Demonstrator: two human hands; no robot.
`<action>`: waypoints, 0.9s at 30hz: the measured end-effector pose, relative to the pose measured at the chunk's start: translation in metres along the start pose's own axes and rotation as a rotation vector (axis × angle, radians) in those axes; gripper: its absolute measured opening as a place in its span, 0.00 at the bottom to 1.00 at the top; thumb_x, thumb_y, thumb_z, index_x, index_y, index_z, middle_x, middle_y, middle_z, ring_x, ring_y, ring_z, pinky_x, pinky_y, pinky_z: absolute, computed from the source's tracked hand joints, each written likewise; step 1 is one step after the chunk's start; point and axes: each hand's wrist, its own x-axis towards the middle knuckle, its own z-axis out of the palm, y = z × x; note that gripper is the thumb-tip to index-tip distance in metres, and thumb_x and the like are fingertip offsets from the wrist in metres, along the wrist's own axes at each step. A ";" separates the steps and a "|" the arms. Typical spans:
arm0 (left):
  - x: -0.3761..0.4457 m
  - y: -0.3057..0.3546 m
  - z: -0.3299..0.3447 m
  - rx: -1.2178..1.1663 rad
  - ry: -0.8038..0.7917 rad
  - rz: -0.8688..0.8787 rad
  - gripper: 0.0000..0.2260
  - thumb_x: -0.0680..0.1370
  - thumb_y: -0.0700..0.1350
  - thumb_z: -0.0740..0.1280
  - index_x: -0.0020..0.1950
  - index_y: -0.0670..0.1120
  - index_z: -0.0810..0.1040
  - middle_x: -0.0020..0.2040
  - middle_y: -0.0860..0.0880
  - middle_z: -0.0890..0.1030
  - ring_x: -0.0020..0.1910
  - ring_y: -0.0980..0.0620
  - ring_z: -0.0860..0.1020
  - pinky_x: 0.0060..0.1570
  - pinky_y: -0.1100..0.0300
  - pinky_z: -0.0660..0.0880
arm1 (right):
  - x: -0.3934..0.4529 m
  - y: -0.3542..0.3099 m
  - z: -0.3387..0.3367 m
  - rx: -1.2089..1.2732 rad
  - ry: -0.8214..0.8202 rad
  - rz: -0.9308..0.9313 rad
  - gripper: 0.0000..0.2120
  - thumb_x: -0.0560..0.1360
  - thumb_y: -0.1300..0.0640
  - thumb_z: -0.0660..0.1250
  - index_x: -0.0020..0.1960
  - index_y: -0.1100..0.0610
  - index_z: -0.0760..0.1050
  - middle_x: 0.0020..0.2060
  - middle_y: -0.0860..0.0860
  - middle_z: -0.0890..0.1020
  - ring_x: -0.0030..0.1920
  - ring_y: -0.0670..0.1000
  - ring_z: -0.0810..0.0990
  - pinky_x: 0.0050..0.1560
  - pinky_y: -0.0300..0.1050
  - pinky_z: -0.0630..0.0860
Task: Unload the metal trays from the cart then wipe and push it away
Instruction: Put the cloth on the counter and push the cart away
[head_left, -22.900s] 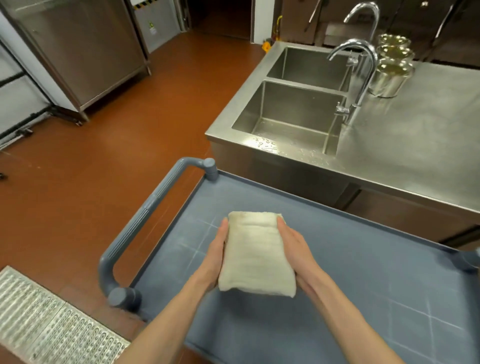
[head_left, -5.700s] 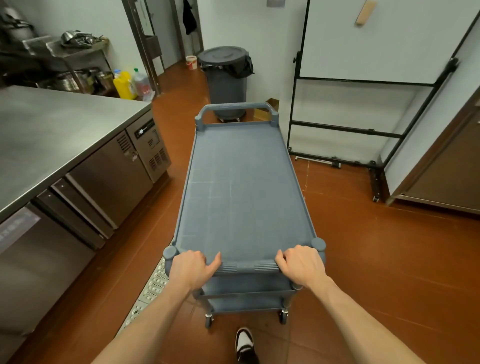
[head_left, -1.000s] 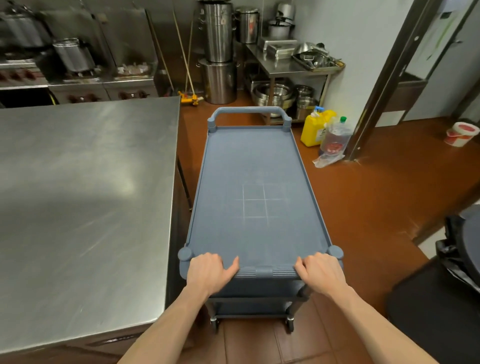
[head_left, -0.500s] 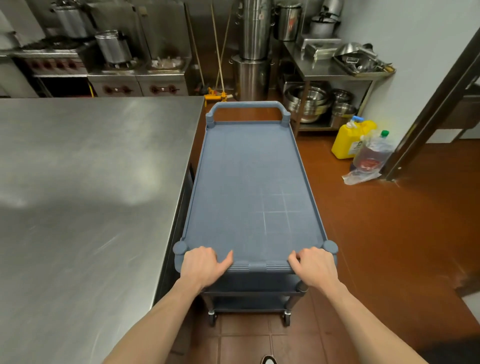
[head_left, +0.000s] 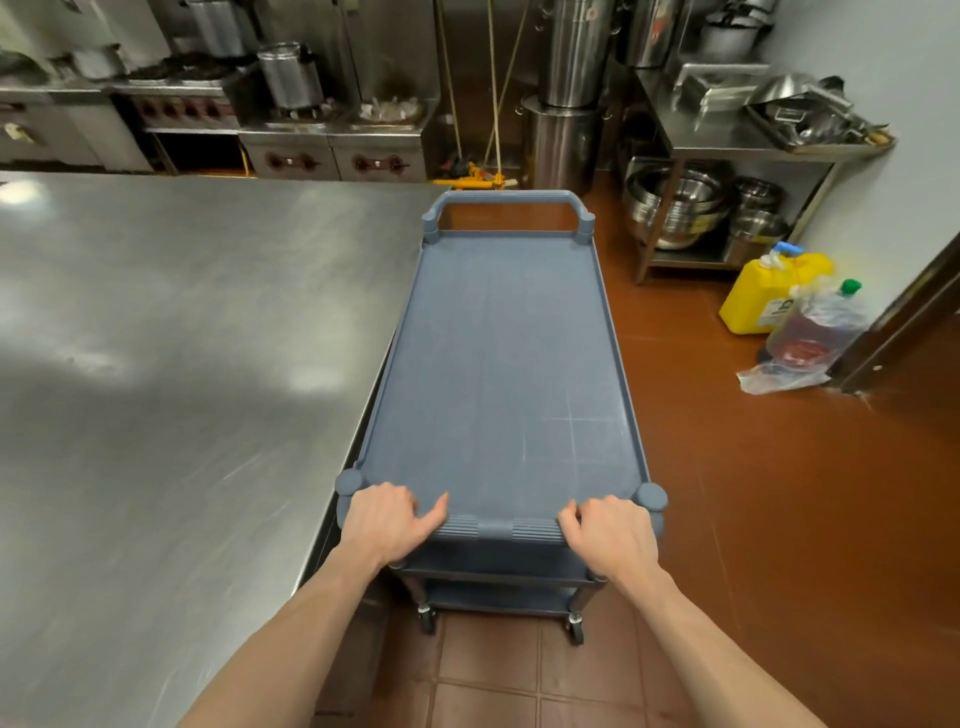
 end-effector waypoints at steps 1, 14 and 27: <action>0.001 -0.001 0.001 0.001 0.001 -0.003 0.36 0.69 0.72 0.38 0.27 0.43 0.66 0.27 0.47 0.71 0.39 0.44 0.83 0.35 0.54 0.63 | 0.001 -0.001 0.001 -0.012 0.002 -0.001 0.23 0.81 0.46 0.56 0.32 0.57 0.72 0.34 0.54 0.85 0.38 0.58 0.84 0.33 0.45 0.67; 0.002 -0.030 0.009 -0.020 0.039 0.026 0.34 0.71 0.71 0.41 0.26 0.43 0.62 0.25 0.48 0.69 0.30 0.44 0.72 0.30 0.54 0.59 | -0.007 -0.024 0.005 0.012 0.025 -0.033 0.23 0.81 0.46 0.55 0.32 0.56 0.72 0.34 0.53 0.85 0.37 0.58 0.84 0.35 0.46 0.73; 0.001 -0.040 0.006 -0.358 0.024 -0.033 0.17 0.82 0.63 0.62 0.47 0.53 0.81 0.50 0.55 0.85 0.55 0.51 0.84 0.49 0.56 0.72 | -0.007 -0.033 0.009 0.185 0.068 -0.039 0.23 0.81 0.38 0.50 0.43 0.51 0.77 0.39 0.48 0.85 0.39 0.52 0.83 0.40 0.47 0.79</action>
